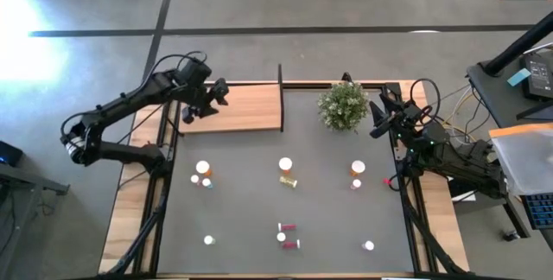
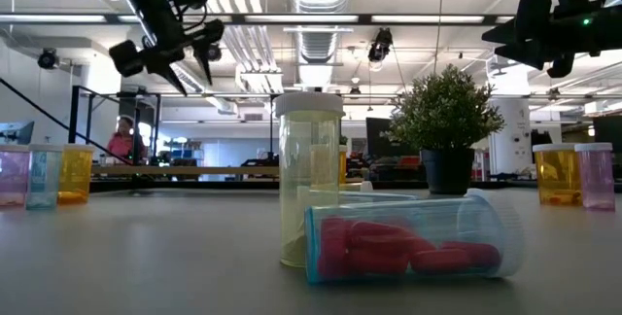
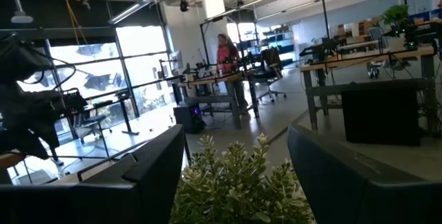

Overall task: Pick and place medicine bottles onto shelf by color
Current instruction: Put the left large orange pill bottle on the shelf

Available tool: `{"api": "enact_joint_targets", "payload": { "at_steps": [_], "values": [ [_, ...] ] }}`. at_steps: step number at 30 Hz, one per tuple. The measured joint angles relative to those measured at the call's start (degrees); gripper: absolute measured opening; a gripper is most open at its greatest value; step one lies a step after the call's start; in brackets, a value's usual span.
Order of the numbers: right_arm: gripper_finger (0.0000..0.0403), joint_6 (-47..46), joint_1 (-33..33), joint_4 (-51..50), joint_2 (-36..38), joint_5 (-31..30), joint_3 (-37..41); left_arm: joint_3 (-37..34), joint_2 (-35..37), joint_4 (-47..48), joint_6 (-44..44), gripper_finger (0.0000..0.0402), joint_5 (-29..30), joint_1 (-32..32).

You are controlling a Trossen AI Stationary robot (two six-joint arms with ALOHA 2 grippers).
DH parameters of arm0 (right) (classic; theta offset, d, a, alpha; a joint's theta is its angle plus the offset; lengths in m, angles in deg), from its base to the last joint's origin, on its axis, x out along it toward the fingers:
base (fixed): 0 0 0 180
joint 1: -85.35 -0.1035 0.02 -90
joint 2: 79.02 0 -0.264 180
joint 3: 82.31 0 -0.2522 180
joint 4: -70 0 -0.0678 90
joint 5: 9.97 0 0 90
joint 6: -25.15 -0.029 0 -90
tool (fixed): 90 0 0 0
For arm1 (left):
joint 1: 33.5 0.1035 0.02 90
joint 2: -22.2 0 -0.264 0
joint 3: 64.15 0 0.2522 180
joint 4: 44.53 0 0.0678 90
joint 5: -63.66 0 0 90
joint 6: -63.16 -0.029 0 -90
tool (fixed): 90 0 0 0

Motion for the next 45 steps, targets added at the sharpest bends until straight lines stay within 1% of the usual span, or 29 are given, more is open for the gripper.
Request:
{"api": "enact_joint_targets", "payload": {
  "at_steps": [3,8,13,19,21,24,27,29,41,45],
  "values": [
    [0.0249,0.0,0.0,0.02,0.01,-0.01,0.0,1.86,-2.5,4.59,4.17,0.0201,0.0,-0.92],
    [0.0249,0.0,-0.01,0.02,0.01,0.01,-0.01,2.63,-6.69,8.08,10.24,0.0201,-0.2,-3.27],
    [0.0249,0.0,-0.02,0.0,0.01,-0.01,0.0,2.63,-9.5,10.74,11.43,0.0201,-0.84,-5.96],
    [0.0249,0.0,-0.01,0.01,0.01,0.01,0.0,2.61,-9.82,15.24,11.41,0.0201,-1.51,-8.8],
    [0.0249,0.0,-0.02,0.0,-0.01,-0.01,-0.02,2.48,-9.61,18.11,10.35,0.0201,-1.56,-9.88],
    [0.0249,0.0,-0.02,0.0,0.01,0.01,-0.02,2.13,-9.53,22.75,5.19,0.0201,-1.7,-11.48],
    [0.0249,0.0,0.0,0.0,0.01,0.01,-0.02,1.36,-9.52,23.98,-0.44,0.0201,-1.71,-13.01],
    [0.0249,0.0,-0.02,0.01,0.01,0.0,-0.02,0.73,-9.51,24.05,-2.17,0.0201,-1.73,-13.66],
    [0.0249,0.0,-0.02,0.02,0.01,0.01,0.0,-3.7,-8.54,25.45,-2.2,0.0201,-1.55,-15.0],
    [0.0249,0.0,0.0,0.0,0.0,0.01,-0.01,-4.77,-6.95,24.92,-2.23,0.0218,-1.38,-15.05]
  ]
}}
